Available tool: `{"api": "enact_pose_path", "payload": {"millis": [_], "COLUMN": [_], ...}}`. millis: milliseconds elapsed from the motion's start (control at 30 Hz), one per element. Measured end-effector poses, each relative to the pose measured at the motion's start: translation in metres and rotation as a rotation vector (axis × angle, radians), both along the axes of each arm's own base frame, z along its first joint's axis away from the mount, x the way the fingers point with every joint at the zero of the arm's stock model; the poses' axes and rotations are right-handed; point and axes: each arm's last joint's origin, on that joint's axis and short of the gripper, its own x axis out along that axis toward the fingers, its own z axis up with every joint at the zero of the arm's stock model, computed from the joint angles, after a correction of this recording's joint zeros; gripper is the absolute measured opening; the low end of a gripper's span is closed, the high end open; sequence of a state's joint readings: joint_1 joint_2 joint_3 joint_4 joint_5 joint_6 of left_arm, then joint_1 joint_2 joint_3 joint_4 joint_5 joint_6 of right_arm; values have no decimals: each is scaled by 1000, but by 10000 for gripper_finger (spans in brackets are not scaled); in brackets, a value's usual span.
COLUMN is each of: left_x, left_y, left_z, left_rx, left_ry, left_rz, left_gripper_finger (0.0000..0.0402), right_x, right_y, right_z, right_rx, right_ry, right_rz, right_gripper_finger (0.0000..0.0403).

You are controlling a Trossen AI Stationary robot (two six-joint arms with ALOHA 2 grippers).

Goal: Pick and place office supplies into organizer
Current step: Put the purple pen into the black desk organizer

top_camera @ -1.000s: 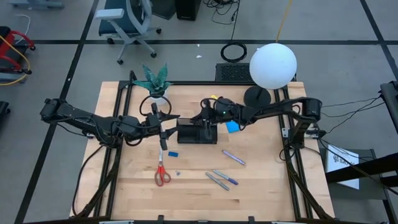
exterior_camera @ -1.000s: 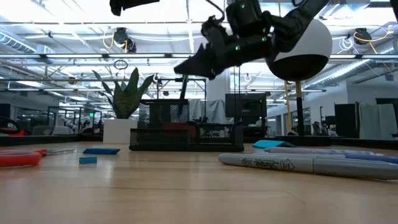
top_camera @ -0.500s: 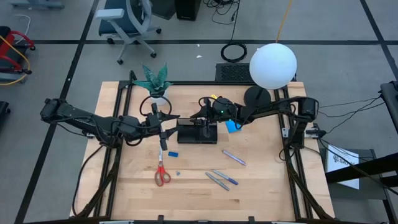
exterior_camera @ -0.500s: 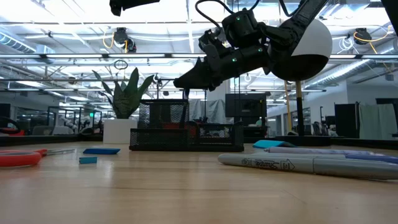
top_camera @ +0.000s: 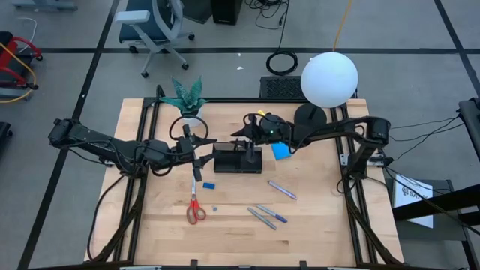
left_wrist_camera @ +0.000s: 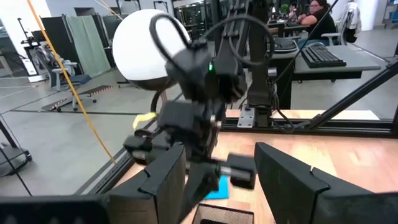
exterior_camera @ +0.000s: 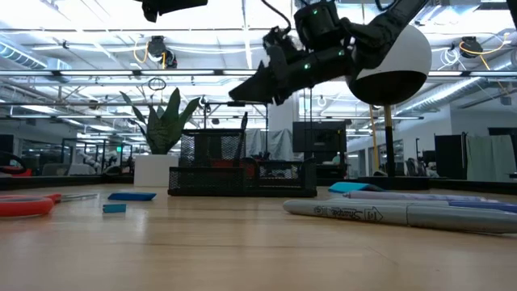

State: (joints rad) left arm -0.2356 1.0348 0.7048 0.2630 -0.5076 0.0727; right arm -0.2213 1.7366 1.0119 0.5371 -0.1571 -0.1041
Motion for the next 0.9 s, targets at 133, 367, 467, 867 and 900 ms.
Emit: {"api": "enact_pose_path", "payload": {"millis": [133, 367, 467, 867, 900], "left_x": [0, 0, 0, 0, 0], "left_y": [0, 0, 0, 0, 0], "left_z": [0, 0, 0, 0, 0], "left_rx": [1, 1, 1, 1, 1], "left_ry": [1, 1, 1, 2, 1], "left_rz": [0, 0, 0, 0, 0], "left_gripper_finger": [200, 200, 200, 200, 200], "right_x": [-8, -23, -29, -41, -42], "right_y": [2, 13, 22, 76, 82], "right_z": [13, 33, 44, 55, 52], "right_rx": [0, 7, -4, -179, -211], "right_ry": [14, 63, 56, 134, 169], "right_rz": [1, 21, 46, 71, 54], "right_gripper_finger": [105, 103, 102, 100, 100]}}
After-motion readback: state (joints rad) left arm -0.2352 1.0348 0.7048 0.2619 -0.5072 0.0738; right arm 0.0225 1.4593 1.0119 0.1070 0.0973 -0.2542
